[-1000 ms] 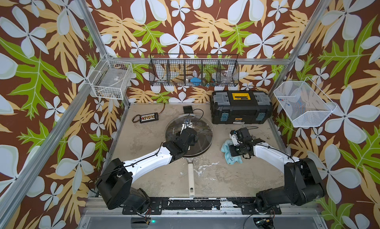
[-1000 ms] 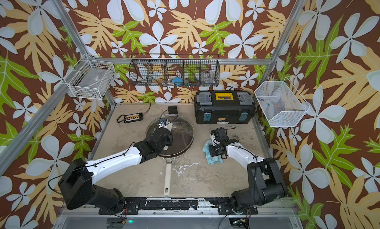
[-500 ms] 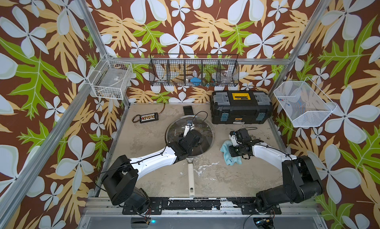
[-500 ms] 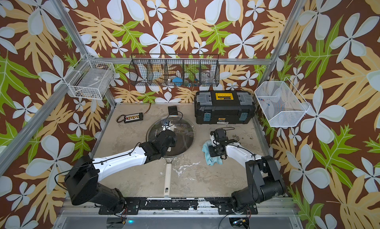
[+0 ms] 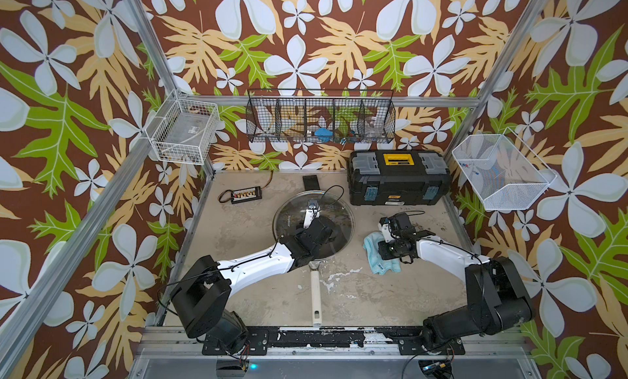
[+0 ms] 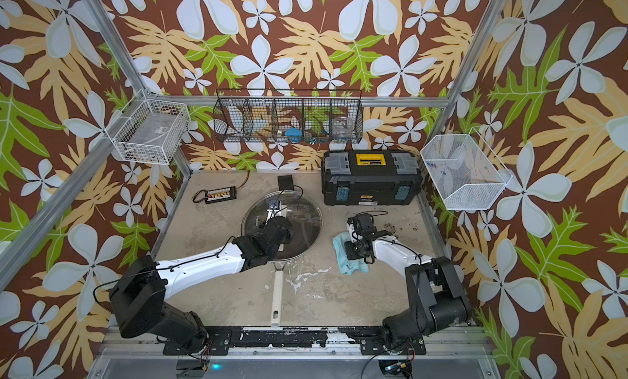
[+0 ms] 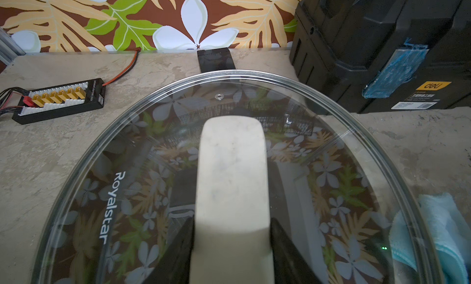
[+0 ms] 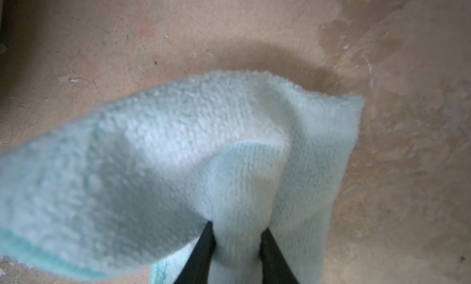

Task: Wipe the pot lid with a cloth
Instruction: Place the pot lid on the cooking pot.

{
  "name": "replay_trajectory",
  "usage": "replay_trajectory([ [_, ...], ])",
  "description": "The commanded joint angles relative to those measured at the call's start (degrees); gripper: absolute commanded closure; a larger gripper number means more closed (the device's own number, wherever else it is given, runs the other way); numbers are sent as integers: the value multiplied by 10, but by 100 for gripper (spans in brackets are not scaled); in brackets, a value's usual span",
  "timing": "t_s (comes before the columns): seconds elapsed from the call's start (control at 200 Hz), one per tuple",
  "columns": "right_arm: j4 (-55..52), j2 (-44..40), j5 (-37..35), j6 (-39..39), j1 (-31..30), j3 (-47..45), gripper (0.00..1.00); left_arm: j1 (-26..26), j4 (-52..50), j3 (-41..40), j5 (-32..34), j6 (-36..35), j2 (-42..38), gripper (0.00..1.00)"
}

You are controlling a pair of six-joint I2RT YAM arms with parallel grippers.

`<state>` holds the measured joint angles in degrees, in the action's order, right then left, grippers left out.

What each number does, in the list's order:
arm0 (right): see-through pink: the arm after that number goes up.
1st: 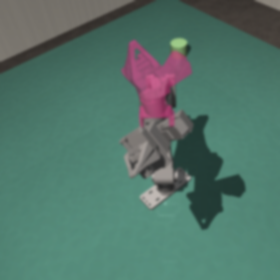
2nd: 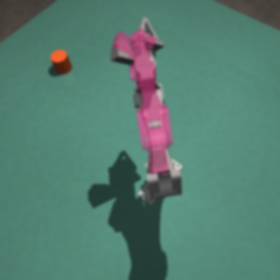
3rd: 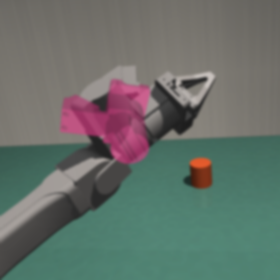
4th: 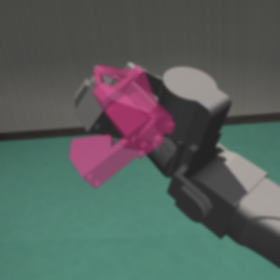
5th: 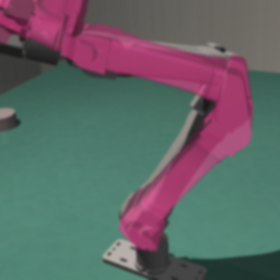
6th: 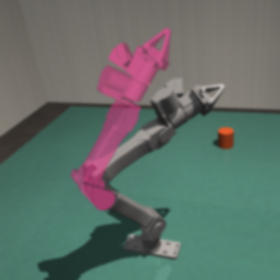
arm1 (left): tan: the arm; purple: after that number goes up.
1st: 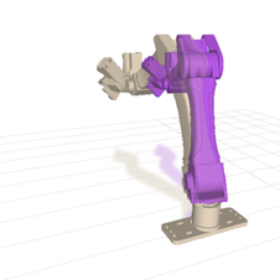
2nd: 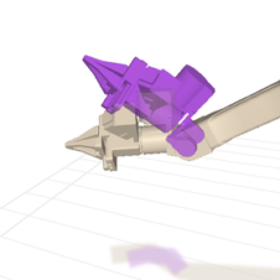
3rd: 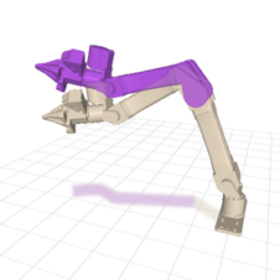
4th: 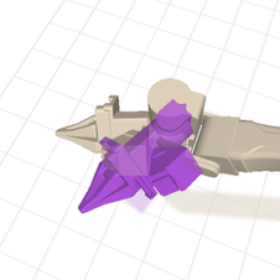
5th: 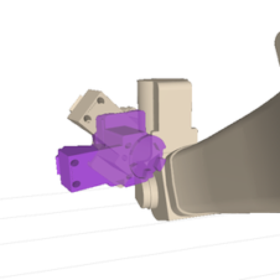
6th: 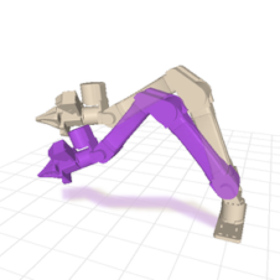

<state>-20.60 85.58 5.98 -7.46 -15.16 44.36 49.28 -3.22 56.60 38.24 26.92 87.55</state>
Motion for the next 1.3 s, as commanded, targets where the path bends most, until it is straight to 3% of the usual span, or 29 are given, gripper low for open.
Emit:
replay_trajectory([
  [0.0, 3, -4, 3, -7, 0, 2, 62, 1, 64, 6, 44, 6, -3, 100],
  [0.18, -2, -30, 2, -4, 0, 3, 47, 3, 63, 2, 52, 8, -2, 100],
  [0.24, -4, -42, 2, -3, 0, 4, 21, 4, 63, 2, 54, 8, -3, 100],
  [0.265, -5, -48, 2, -3, 0, 4, 3, 3, 63, 1, 54, 9, -3, 100],
  [0.28, -6, -51, 1, -2, 0, 5, 0, 4, 62, 2, 54, 8, -3, 100],
  [0.56, -20, -102, -19, 3, 0, 10, 0, 8, 58, 4, 70, 6, -3, 100],
  [1.296, -20, -113, -12, 9, 0, 7, 0, 14, 60, 6, 87, 6, 12, 100],
])
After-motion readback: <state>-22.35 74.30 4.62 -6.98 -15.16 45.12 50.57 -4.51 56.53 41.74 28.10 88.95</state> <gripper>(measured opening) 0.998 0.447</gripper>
